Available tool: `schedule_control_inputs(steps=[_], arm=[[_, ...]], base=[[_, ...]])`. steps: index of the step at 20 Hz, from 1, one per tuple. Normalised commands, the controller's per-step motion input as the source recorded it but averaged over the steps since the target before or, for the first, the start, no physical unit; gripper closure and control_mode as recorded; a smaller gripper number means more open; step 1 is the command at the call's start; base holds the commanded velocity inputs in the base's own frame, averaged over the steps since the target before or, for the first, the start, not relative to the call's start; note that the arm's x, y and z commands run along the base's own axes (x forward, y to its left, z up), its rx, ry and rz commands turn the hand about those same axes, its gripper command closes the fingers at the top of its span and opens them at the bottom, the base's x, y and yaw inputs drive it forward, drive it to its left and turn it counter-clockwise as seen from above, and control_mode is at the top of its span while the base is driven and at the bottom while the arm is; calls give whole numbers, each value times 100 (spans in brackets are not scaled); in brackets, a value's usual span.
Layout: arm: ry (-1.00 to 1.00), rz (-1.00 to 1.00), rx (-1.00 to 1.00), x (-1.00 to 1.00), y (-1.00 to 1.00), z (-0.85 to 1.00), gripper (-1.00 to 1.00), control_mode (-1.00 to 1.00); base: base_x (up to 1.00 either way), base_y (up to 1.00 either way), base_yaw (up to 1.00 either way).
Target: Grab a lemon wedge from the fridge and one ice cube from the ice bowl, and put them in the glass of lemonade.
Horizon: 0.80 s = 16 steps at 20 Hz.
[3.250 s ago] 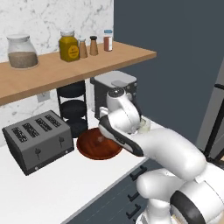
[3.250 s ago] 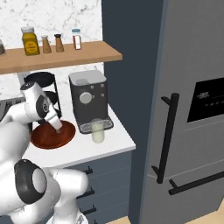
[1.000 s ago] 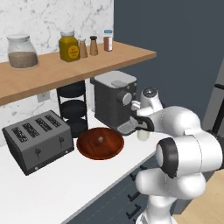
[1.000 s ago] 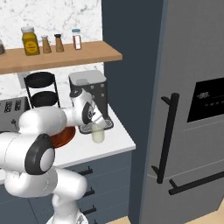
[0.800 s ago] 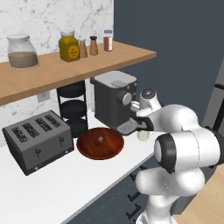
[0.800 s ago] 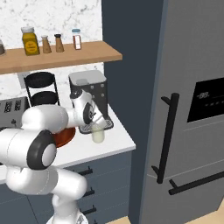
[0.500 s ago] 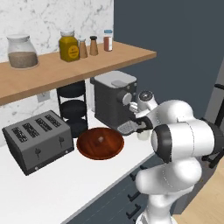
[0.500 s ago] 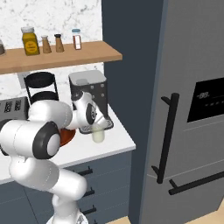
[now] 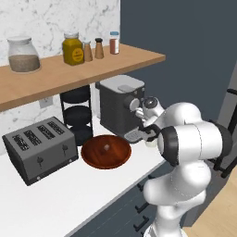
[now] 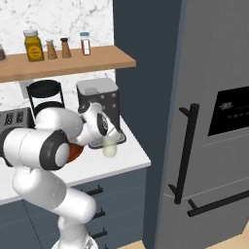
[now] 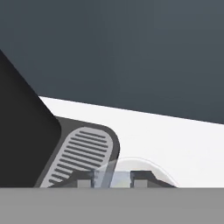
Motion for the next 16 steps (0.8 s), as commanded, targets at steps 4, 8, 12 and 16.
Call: schedule_control_inputs(steps=[4,8,12,16], arm=[[-8,0,-5,-46,0,0,-100,-100],[-5,-1,-2,-22,0,18,-100,-100],[-1,-4,0,0,-1,57,-100,-100],[0,-4,0,2,0,53,-100,-100]], base=[[0,0,0],[0,0,0],[0,0,0],[0,0,0]])
